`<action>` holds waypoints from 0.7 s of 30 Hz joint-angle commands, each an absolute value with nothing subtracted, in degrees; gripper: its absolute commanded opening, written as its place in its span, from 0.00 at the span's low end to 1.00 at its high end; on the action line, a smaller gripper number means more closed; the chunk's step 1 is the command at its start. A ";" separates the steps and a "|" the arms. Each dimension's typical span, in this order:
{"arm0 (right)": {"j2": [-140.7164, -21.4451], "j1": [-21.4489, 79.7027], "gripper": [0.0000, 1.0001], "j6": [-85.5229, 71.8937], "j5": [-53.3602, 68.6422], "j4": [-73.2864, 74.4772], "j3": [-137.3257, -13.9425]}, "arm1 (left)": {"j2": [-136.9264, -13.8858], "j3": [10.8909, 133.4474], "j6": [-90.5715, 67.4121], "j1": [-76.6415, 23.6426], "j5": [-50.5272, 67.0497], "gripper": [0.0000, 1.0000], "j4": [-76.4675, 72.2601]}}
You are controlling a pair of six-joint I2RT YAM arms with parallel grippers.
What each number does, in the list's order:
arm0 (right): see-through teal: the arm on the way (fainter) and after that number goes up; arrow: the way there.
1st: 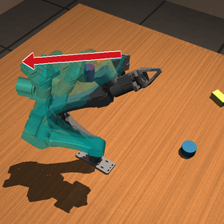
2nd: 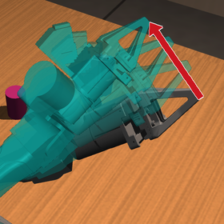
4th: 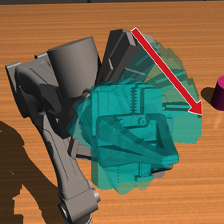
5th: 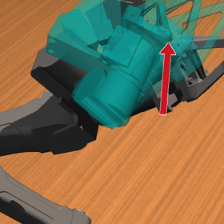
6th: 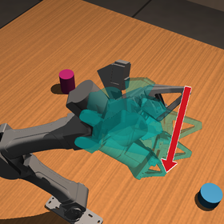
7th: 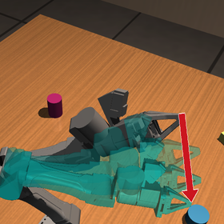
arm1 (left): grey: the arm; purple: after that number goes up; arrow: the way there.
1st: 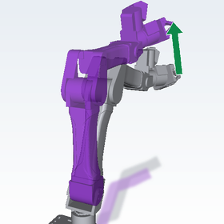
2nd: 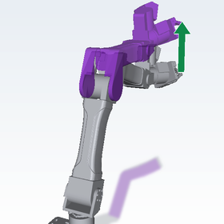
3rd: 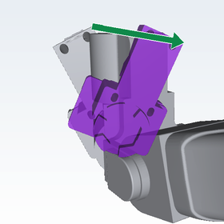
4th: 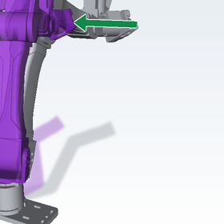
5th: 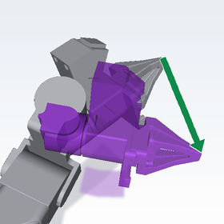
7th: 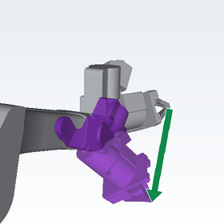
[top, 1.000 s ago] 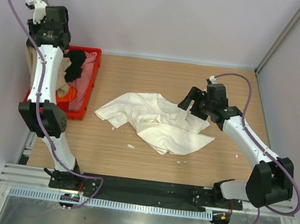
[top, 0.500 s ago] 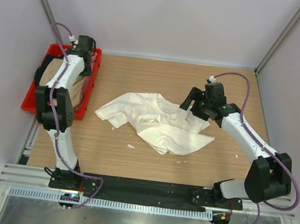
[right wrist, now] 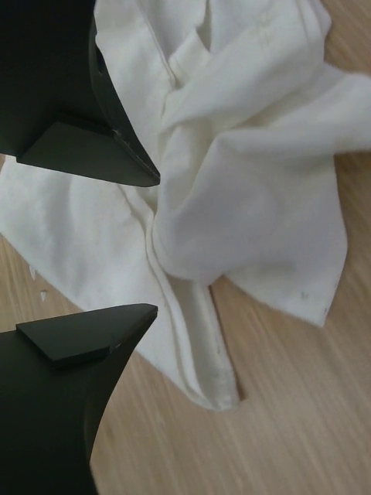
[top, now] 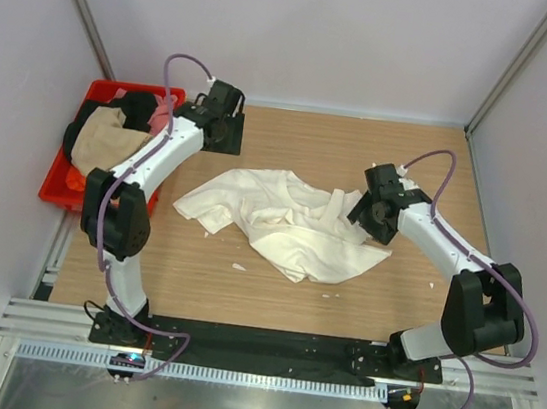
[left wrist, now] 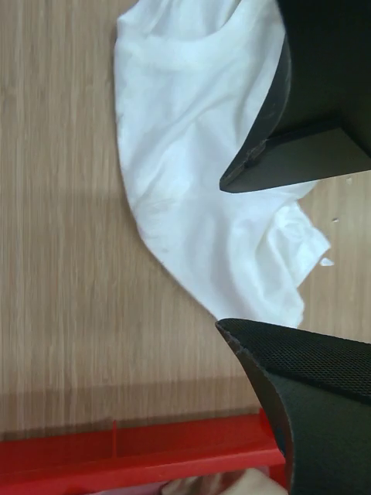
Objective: Fold and stack the t-shirts
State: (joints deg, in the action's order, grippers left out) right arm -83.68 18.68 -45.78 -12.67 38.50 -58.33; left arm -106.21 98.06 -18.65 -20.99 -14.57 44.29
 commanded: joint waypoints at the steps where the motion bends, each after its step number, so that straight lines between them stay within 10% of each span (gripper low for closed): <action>1: -84.81 18.20 0.65 -55.27 -20.22 49.11 -57.92 | -108.11 91.10 -23.29 -20.30 -17.66 0.67 47.55; 21: -93.91 2.03 0.47 -39.04 -27.43 16.89 -50.07 | -94.84 72.33 -31.99 -20.92 -15.82 0.69 42.01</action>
